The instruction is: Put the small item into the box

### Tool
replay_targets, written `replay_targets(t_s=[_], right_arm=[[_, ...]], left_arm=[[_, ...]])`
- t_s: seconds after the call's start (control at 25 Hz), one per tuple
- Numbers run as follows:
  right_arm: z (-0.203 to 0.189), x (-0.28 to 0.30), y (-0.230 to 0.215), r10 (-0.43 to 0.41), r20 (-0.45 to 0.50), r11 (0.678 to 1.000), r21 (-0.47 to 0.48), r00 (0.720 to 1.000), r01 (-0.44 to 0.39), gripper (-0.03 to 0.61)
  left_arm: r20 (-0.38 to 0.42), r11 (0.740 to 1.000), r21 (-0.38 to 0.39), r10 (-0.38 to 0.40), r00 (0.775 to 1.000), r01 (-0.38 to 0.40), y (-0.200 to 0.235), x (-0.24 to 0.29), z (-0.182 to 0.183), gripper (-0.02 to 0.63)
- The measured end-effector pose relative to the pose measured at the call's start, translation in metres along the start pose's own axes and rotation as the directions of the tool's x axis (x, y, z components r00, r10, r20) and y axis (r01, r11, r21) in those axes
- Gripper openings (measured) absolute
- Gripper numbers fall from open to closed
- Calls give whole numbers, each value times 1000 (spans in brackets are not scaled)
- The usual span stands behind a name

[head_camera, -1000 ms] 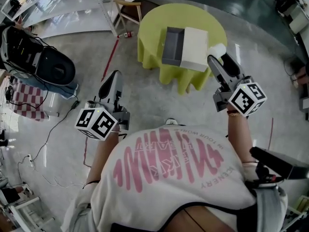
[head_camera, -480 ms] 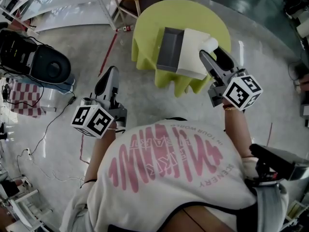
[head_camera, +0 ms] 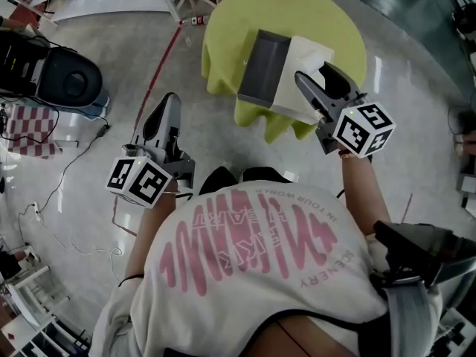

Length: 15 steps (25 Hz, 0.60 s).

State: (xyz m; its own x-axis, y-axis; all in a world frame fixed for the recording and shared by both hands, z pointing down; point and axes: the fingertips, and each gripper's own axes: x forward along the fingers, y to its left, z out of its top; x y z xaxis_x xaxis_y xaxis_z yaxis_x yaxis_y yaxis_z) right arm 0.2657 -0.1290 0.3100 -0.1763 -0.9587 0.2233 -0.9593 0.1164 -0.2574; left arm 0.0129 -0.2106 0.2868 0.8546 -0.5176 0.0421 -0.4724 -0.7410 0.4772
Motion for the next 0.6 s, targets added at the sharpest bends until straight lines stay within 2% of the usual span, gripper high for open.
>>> replay_targets(t_s=[0.12, 0.32, 0.6], right_arm=[[-13, 36, -1, 24, -65, 999, -21, 998, -26, 276], [-37, 53, -12, 63, -166, 995, -62, 984, -74, 276], [-71, 82, -20, 92, -345, 969, -184, 934, -163, 276]], left_arm=[[-18, 999, -18, 40, 999, -40, 25, 2, -2, 8], [-57, 995, -12, 96, 994, -97, 28, -3, -17, 8], [-76, 988, -39, 147, 986, -150, 37, -11, -33, 8]])
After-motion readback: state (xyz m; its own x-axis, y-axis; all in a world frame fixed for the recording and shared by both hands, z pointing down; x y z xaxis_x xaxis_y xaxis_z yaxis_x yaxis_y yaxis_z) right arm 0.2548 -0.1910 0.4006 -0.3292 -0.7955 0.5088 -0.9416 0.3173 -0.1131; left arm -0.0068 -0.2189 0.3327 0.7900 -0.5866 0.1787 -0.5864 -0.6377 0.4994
